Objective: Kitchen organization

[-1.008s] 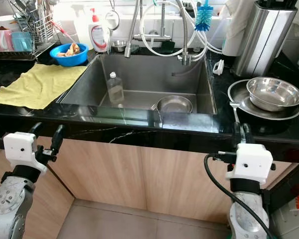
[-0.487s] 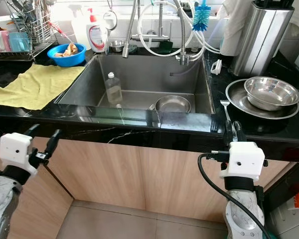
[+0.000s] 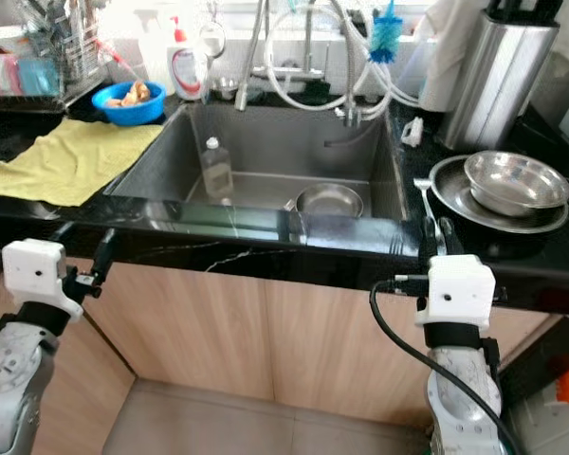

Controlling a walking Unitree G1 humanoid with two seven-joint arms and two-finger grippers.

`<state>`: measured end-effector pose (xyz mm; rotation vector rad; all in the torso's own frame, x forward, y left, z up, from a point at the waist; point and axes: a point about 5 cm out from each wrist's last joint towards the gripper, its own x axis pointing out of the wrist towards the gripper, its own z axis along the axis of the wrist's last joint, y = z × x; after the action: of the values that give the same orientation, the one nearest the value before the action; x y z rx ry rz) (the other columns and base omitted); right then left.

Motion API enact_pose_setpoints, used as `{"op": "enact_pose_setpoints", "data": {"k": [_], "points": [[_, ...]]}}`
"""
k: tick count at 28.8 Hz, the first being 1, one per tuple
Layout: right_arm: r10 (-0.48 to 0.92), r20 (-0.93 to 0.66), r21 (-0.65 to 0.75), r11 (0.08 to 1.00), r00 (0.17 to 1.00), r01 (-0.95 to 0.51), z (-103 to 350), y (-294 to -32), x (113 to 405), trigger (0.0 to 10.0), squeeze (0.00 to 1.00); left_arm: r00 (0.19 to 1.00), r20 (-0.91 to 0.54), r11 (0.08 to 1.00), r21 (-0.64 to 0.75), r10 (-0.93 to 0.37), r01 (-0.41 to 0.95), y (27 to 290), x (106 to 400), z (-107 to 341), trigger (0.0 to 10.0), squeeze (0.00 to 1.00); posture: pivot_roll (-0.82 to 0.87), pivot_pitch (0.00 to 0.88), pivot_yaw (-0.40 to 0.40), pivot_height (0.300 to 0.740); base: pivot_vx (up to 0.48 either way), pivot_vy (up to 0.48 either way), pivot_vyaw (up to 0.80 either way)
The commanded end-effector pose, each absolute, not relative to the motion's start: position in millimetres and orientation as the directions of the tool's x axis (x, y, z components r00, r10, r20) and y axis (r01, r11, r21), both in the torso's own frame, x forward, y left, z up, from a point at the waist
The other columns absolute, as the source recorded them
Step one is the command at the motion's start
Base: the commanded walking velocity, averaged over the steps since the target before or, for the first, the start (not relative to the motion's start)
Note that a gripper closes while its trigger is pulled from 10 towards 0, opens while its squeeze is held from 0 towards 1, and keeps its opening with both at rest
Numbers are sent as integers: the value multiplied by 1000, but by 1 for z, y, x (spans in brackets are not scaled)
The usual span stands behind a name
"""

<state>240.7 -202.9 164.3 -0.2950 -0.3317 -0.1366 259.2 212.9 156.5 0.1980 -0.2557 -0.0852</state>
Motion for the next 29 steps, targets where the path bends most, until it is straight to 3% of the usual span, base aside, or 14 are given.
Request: {"op": "enact_pose_setpoints", "data": {"k": [1,29], "points": [[-74,323,-250,955,944,160,162,-201,243,10000,0,964,245,977,207,-103,52,211,262,157,10000,0,-54,0,24,740,251,0,0],[-48,292,-260,957,955,128,159,-195,244,10000,0,963,247,982,181,-105,61,200,266,155,10000,0,-62,0,24,740,255,0,0]]}}
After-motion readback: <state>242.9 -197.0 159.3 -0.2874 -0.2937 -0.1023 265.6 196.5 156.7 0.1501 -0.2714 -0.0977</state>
